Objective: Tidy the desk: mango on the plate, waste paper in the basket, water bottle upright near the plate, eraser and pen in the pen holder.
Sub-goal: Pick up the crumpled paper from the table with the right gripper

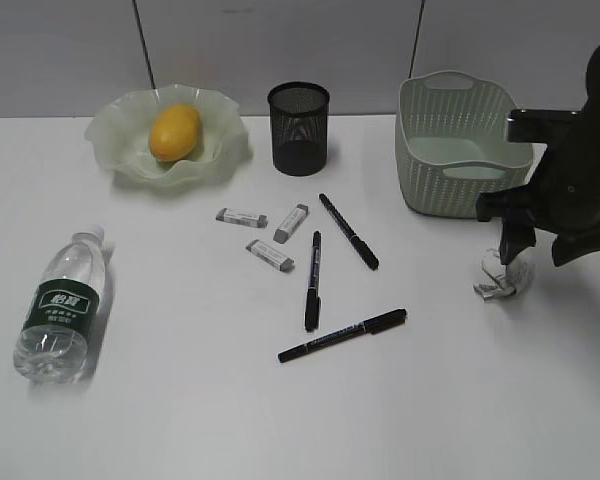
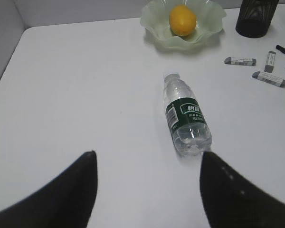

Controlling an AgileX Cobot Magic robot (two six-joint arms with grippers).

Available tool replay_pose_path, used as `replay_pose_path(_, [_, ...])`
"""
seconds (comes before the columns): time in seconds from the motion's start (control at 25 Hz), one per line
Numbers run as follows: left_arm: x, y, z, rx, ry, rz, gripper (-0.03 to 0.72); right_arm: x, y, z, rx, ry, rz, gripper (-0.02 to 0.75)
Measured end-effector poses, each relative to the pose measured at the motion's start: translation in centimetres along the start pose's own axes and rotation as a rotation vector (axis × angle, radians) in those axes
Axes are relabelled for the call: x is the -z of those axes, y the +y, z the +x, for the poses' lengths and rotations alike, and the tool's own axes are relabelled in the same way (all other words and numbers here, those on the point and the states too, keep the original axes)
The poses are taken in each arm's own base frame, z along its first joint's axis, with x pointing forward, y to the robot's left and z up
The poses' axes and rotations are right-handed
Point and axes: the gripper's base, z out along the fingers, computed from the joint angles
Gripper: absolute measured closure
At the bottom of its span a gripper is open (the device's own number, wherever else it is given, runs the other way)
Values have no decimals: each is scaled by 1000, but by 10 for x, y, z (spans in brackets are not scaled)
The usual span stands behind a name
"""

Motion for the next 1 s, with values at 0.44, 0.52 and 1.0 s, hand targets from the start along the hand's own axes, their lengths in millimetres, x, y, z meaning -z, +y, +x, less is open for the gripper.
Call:
replay_pose_path(0.44, [0,0,0,2,0,0,179,-19,4,-11,-20,-11,3,271])
replay_pose_path(0.52, [0,0,0,2,0,0,183,-24,4,-12,-23,-5,4,271])
replay_pose_path(1.0, [0,0,0,2,0,0,188,-37,4,-9,-28,32,17,647])
